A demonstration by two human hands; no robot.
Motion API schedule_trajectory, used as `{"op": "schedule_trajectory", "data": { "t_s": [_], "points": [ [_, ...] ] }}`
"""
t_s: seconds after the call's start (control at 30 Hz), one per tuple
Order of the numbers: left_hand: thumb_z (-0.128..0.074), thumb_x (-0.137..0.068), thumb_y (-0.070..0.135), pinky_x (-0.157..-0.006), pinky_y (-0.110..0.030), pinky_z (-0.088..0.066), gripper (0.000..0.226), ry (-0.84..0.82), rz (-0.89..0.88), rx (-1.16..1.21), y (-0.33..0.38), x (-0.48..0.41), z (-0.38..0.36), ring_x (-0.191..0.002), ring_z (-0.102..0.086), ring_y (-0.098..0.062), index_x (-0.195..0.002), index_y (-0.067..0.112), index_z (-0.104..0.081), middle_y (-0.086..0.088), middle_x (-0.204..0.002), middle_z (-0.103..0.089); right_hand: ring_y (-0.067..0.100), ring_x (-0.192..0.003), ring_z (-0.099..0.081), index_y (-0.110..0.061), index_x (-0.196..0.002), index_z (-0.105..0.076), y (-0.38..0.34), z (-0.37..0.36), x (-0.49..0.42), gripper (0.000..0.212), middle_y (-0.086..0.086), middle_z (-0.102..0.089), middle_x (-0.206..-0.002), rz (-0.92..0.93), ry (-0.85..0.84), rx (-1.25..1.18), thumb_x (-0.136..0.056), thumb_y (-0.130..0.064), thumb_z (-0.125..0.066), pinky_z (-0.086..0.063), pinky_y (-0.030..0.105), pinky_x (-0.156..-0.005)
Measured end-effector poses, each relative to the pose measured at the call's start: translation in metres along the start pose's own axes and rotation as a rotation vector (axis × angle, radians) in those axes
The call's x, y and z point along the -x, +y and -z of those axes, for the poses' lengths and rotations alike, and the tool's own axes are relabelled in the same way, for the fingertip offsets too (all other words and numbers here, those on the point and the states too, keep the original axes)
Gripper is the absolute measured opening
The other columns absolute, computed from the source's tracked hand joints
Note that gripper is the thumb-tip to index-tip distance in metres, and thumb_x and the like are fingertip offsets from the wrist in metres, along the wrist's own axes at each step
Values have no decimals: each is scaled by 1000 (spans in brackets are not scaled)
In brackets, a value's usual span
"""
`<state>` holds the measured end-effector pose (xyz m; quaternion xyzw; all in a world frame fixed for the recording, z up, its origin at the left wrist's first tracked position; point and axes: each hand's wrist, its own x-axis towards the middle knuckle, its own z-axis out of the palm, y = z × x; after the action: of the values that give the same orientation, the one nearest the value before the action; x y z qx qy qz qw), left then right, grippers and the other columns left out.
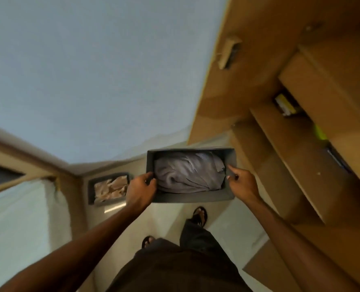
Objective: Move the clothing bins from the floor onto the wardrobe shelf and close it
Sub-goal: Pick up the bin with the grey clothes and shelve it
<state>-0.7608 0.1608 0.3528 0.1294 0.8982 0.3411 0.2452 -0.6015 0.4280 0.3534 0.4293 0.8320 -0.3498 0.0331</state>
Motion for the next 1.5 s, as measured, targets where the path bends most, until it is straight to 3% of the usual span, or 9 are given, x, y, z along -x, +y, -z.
{"op": "schedule_trajectory", "data": {
  "t_s": [0.2,0.33,0.57,0.73,0.87,1.0,1.17,1.3,1.5],
  "points": [
    [-51,-84,29,-78,-42,-58,27,-121,-109,14,111,-39,-72,-81,-69,-25,-99,21,-72,-7,-91,-74,11,-47,-40,-20,-138,-51,63,99,-29,51,3,-54,-62,-104,142,-42,-90,-3,-51,-30,14,-38],
    [-53,-90,14,-70,-28,-51,22,-148,-220,26,186,-54,-122,-76,-65,-20,-97,14,-74,-2,-85,-69,15,-63,-53,-19,-138,-50,87,183,-61,50,19,-66,-114,-69,236,-13,-91,-2,-46,-43,22,-55],
    [-53,-88,16,-60,-27,-50,23,-253,-435,56,306,-88,-184,-64,-64,-13,-85,21,-76,-2,-73,-71,31,-115,-58,-21,-133,-56,100,337,-132,48,7,-59,-135,9,448,34,-91,-2,-41,-44,25,-87],
    [-49,-81,21,-44,-24,-31,22,-261,-716,8,371,-125,-196,-43,-37,-10,-69,12,-65,-18,-55,-54,19,-102,-62,-15,-131,-59,94,417,-195,47,8,-58,-135,164,497,30,-90,3,-41,-42,16,-78],
    [-51,-77,29,-48,-27,-48,27,-176,-959,-216,416,-173,-201,-53,-60,-15,-86,19,-74,-1,-70,-70,-10,-63,-36,-12,-127,-62,84,474,-259,45,11,-60,-132,215,502,54,-91,4,-41,-29,4,-56],
    [-69,-76,25,-57,-12,-45,19,-51,-1220,-300,457,-213,-205,-66,-70,-10,-93,23,-77,8,-86,-76,13,-88,-64,-10,-125,-63,78,512,-312,39,12,-60,-132,238,470,87,-93,1,-43,-41,12,-73],
    [-55,-84,46,-62,-22,-56,28,-76,-1340,-398,503,-272,-215,-74,-71,-8,-100,33,-73,13,-92,-76,1,-60,-46,-11,-123,-64,80,540,-385,35,13,-64,-126,196,438,106,-97,-3,-43,-35,3,-48],
    [-57,-84,45,-60,-21,-53,21,-40,-1439,-451,535,-304,-220,-67,-69,-7,-93,34,-73,15,-83,-75,26,-108,-62,-11,-122,-65,86,550,-431,36,12,-59,-133,178,367,140,-96,0,-43,-44,18,-75],
    [-62,-84,37,-72,-27,-54,17,7,-1436,-425,587,-327,-240,-68,-69,-11,-91,29,-75,11,-84,-75,32,-120,-56,-16,-129,-58,100,567,-476,40,13,-59,-132,151,319,91,-93,-1,-49,-47,42,-100]
  ]
}}
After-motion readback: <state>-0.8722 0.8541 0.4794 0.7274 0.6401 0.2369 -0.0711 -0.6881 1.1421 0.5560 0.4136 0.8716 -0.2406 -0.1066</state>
